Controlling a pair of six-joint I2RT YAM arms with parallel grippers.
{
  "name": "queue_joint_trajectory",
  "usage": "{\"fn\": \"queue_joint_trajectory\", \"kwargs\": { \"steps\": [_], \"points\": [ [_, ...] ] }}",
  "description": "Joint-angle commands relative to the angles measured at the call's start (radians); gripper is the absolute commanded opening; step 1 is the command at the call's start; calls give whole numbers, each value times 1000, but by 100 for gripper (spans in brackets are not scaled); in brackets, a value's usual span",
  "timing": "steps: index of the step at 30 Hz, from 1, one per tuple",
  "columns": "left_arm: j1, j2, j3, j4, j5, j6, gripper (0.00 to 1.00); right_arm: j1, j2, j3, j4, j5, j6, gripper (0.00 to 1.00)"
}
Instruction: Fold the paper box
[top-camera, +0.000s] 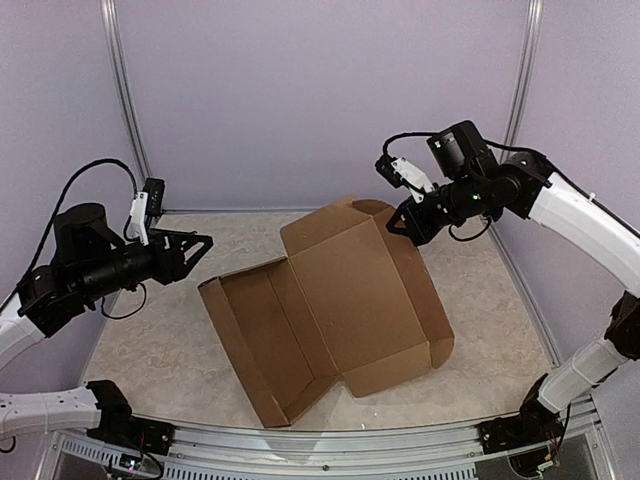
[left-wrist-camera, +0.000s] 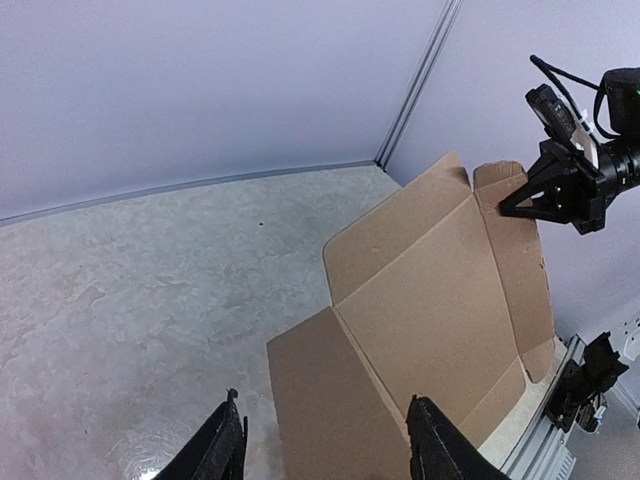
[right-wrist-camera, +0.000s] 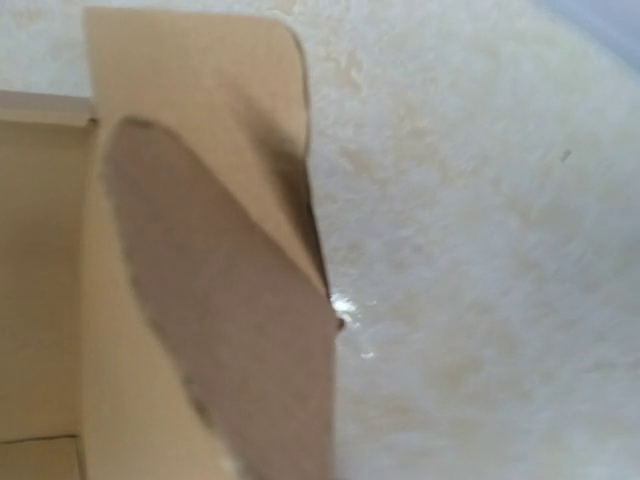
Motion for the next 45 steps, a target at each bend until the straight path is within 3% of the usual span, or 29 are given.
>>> {"fn": "queue_joint_trajectory", "kwargs": {
  "steps": [1, 8, 14, 24, 39, 45],
  "points": [
    [7, -56, -20, -14, -21, 17, 53, 59, 39, 127, -134, 189, -192, 0],
    [5, -92, -42, -14, -21, 11, 53, 171, 130, 306, -199, 334, -354, 0],
    [5, -95, -46, -11, -17, 6, 53, 298, 202, 357, -202, 482, -492, 0],
    [5, -101, -58, -19, -35, -3, 53, 477, 398, 421, -219, 916, -732, 0],
    [5, -88, -58, -10, -36, -7, 53, 520, 445, 503, -95, 1112, -989, 0],
    [5, -89, -72, 2, -37, -12, 53, 533, 471, 512, -200, 1042, -859, 0]
  ]
}}
